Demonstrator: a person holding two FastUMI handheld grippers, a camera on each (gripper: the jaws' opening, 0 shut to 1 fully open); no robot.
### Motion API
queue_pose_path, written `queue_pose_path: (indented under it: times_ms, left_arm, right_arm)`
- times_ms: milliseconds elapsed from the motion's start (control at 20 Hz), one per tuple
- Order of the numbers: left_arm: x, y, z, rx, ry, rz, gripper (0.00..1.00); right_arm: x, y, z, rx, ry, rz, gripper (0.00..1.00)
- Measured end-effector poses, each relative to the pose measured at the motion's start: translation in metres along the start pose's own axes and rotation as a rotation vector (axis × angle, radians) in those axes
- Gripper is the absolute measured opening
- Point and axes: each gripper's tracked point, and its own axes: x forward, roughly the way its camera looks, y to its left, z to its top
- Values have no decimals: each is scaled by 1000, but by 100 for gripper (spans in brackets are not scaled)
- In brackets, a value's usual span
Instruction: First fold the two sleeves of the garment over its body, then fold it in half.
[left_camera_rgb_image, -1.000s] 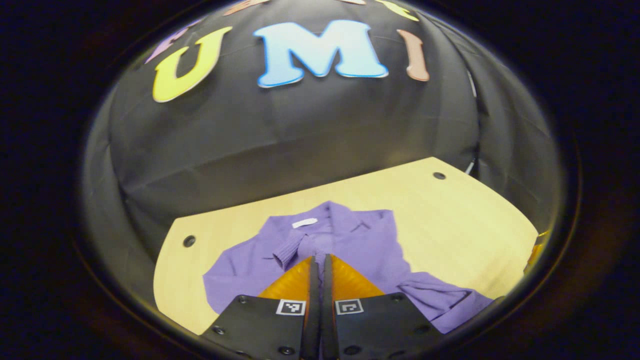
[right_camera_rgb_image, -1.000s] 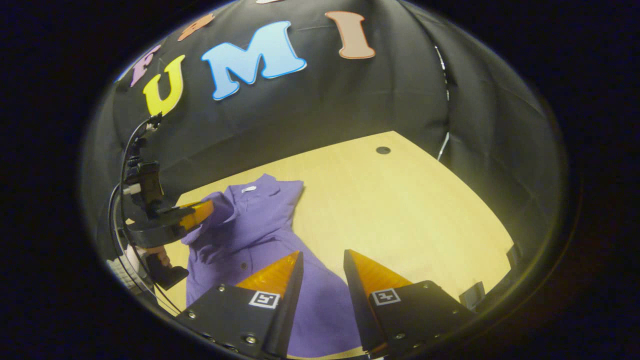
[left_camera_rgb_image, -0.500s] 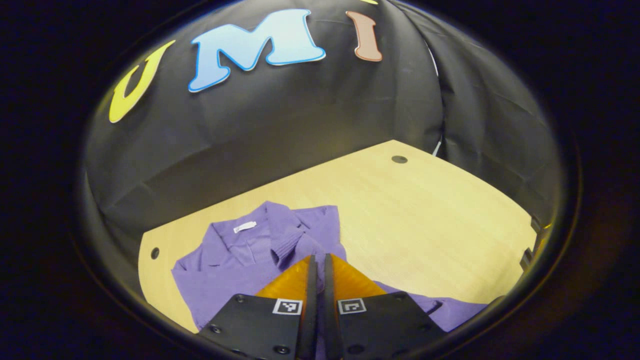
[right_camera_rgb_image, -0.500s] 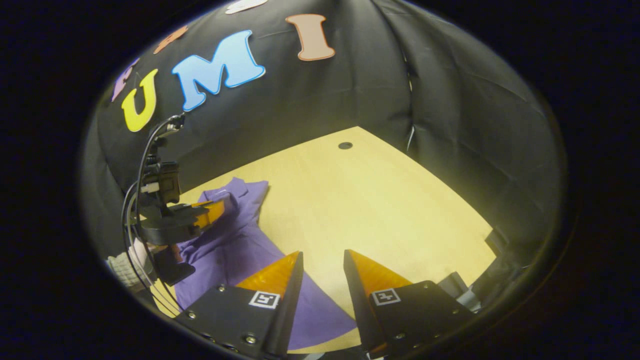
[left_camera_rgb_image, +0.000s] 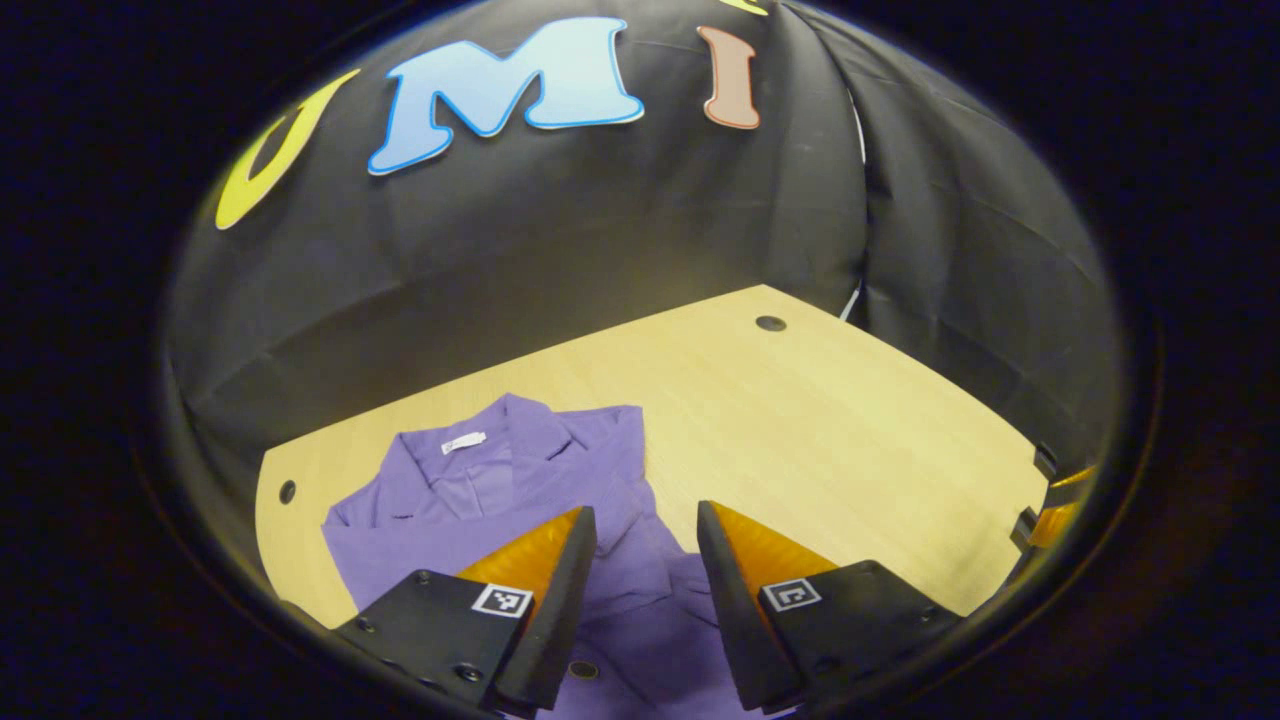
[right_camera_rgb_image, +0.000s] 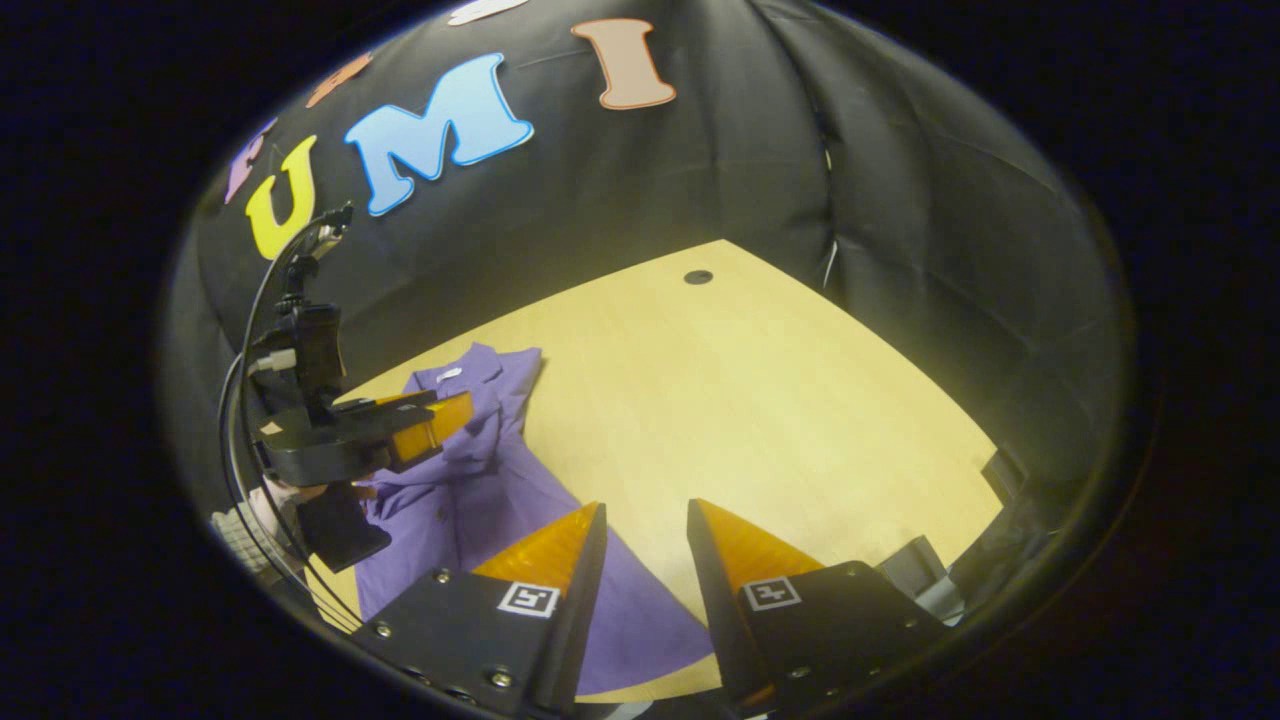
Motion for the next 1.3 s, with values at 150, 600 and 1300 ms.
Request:
queue_pose_path:
  times_ms: [150, 600, 1300]
  left_arm:
    - [-18, 24, -14, -46, 15, 33, 77]
    - [-109, 115, -102, -79, 83, 206, 85]
    - [-232, 134, -251, -140, 260, 293, 87]
  right_arm:
    - [7, 11, -6, -28, 27, 32, 52]
    - [30, 44, -47, -165, 161, 127, 52]
    - [42, 65, -127, -394, 387, 158, 52]
